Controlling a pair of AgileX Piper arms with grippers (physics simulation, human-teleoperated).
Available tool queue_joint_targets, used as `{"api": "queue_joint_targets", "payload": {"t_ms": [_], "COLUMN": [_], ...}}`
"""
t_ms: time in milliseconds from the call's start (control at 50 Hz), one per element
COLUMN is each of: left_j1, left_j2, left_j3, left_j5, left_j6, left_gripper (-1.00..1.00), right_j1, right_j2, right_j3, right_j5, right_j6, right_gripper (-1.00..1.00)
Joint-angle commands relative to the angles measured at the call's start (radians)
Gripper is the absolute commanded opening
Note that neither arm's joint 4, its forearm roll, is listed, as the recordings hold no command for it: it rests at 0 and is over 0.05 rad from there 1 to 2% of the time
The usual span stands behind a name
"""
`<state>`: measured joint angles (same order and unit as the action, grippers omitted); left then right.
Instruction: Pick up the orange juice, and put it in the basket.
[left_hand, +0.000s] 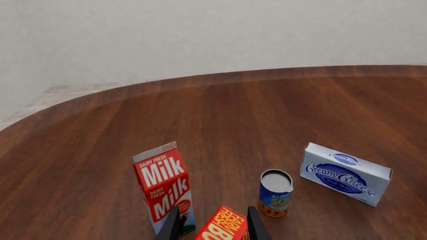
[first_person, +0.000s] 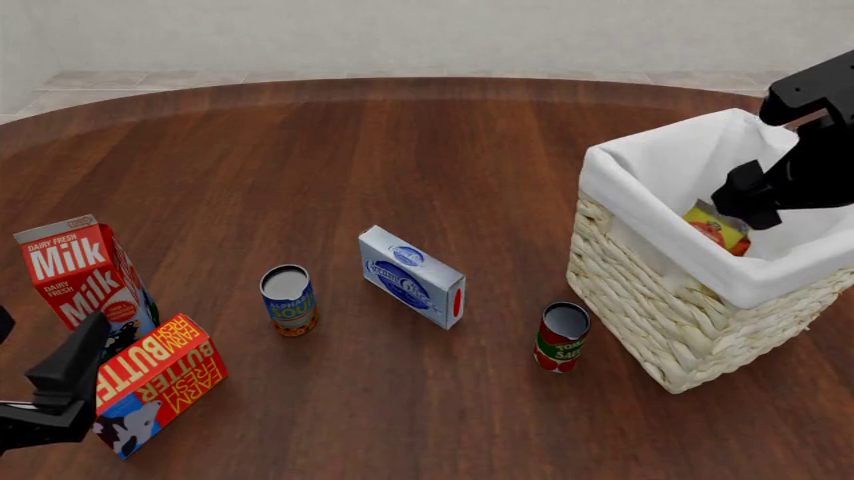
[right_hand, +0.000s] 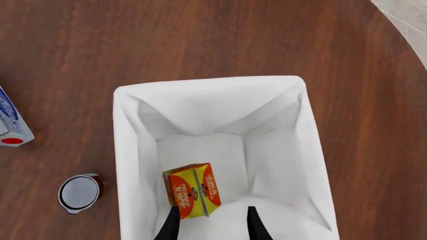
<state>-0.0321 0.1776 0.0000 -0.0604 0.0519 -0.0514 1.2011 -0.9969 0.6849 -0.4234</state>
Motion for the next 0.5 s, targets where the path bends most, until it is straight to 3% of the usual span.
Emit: {"api": "queue_joint_targets", "payload": {"t_ms": [20, 240, 340, 400, 500], "left_j1": [-0.002, -0.005, -0.007, -0.005, -0.013], "left_j2": [0.012, 0.005, -0.007, -0.013, -0.031], "left_j3": [0.0, 0.0, 0.0, 0.0, 0.0], "left_j5": [-0.01, -0.004, 0.002, 0.006, 0.024], "left_j6": [0.001, 0.0, -0.004, -0.006, -0.003], "left_gripper": [1.0, 1.0, 1.0, 1.0, 1.0], "right_j1": [0.0, 0.04, 0.056, 0.078, 0.132], "right_j2": [-0.032, -0.12, -0.211, -0.281, -0.39], "right_j3": [-0.01, -0.055, -0.072, -0.078, 0.007], "right_j5": [0.019, 0.088, 0.076, 0.058, 0.04], "right_j6": [0.005, -0.001, -0.049, -0.009, 0.001], "right_gripper": [1.0, 1.0, 1.0, 1.0, 1.0]}}
